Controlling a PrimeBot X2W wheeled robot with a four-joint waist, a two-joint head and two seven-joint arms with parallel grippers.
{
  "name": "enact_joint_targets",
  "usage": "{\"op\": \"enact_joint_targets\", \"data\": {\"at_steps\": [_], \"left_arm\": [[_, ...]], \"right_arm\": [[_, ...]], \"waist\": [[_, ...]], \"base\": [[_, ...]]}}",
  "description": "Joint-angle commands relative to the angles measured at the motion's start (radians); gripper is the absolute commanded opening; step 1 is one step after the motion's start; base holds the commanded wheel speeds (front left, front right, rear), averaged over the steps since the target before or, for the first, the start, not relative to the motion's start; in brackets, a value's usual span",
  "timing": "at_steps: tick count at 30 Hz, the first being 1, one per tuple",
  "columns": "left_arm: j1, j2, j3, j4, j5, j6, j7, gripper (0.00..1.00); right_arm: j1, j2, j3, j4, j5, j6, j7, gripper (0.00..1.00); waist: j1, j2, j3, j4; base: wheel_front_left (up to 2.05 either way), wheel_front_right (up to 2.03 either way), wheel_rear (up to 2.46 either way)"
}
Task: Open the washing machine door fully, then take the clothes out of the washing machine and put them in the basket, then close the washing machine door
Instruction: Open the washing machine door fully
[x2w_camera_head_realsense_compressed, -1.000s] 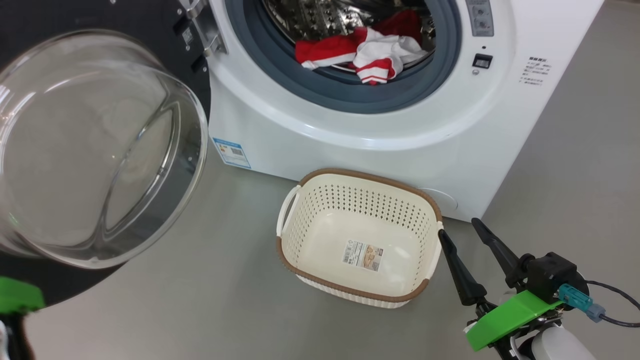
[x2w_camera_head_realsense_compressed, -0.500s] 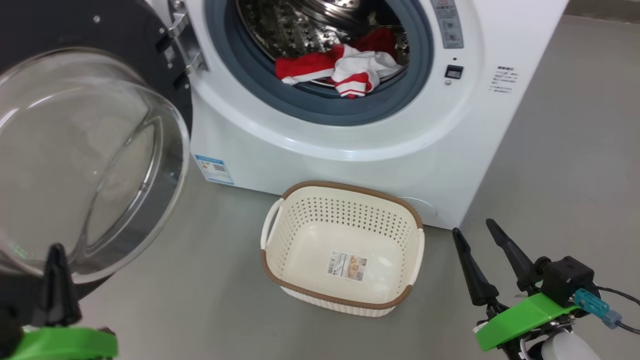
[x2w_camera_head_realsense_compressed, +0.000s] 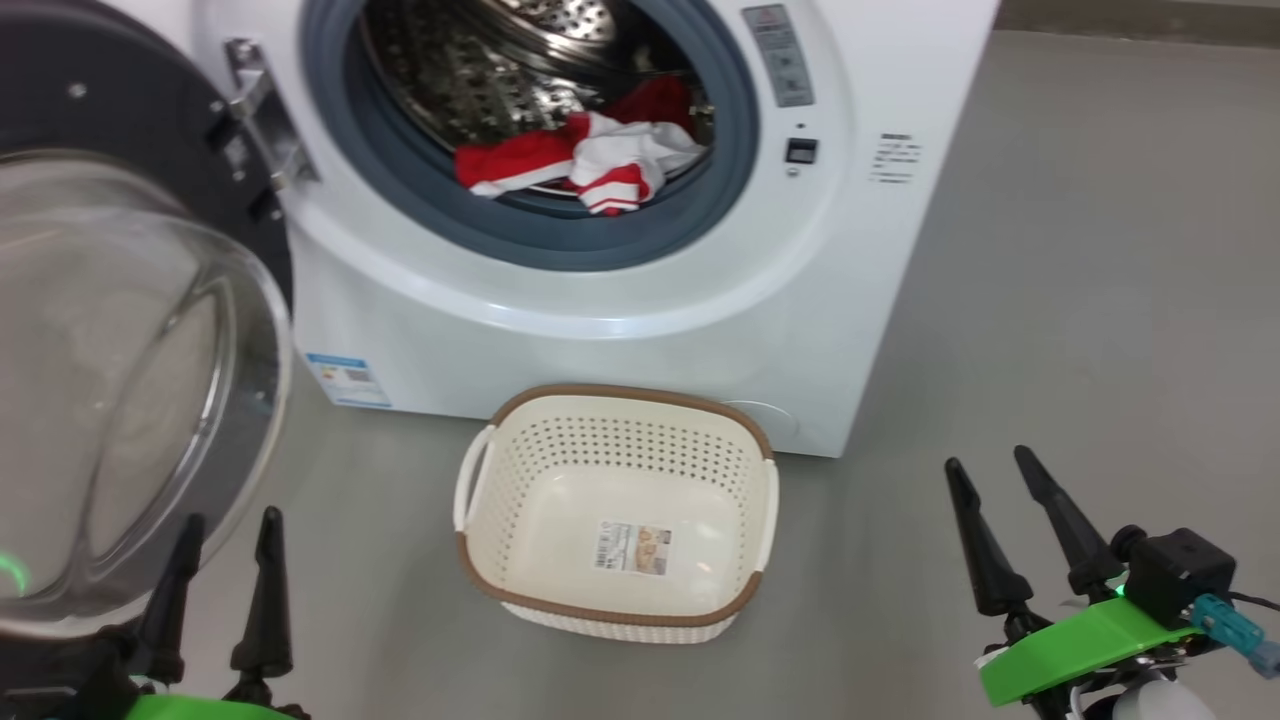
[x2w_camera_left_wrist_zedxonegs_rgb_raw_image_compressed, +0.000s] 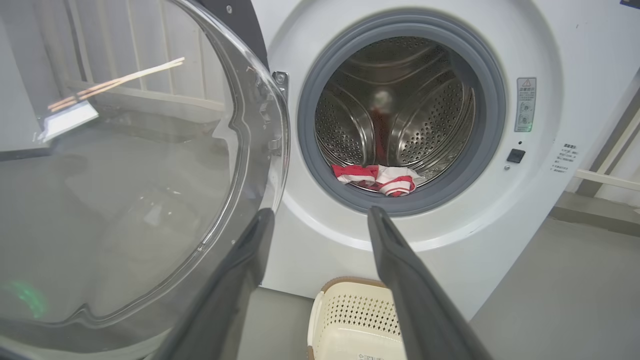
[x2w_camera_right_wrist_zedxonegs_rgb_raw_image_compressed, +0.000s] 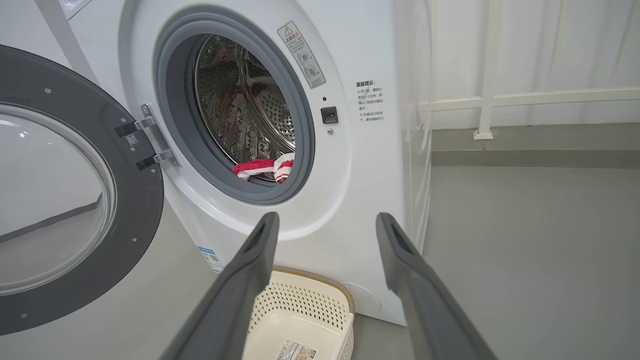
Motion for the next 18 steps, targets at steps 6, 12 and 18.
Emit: {"op": "enact_joint_targets", "data": {"at_steps": [6, 12, 18], "left_arm": [[0.001, 0.054, -0.037, -0.074, -0.024, -0.006, -0.005, 1.00], [0.018, 0.059, -0.060, -0.093, -0.034, -0.006, -0.005, 1.00], [0.022, 0.061, -0.073, -0.103, -0.040, -0.006, -0.005, 1.00]], "right_arm": [[0.006, -0.001, -0.019, -0.044, -0.001, 0.008, -0.007, 1.00], [0.012, 0.006, -0.041, -0.058, -0.004, 0.008, -0.007, 1.00], [0.014, 0.009, -0.055, -0.067, -0.005, 0.008, -0.007, 1.00]], "waist": [[0.0000, -0.0001, 0.011, -0.101], [0.0000, -0.0001, 0.022, -0.175], [0.0000, -0.0001, 0.029, -0.220]], "base": [[0.00, 0.00, 0.00], [0.00, 0.00, 0.00], [0.00, 0.00, 0.00]]}}
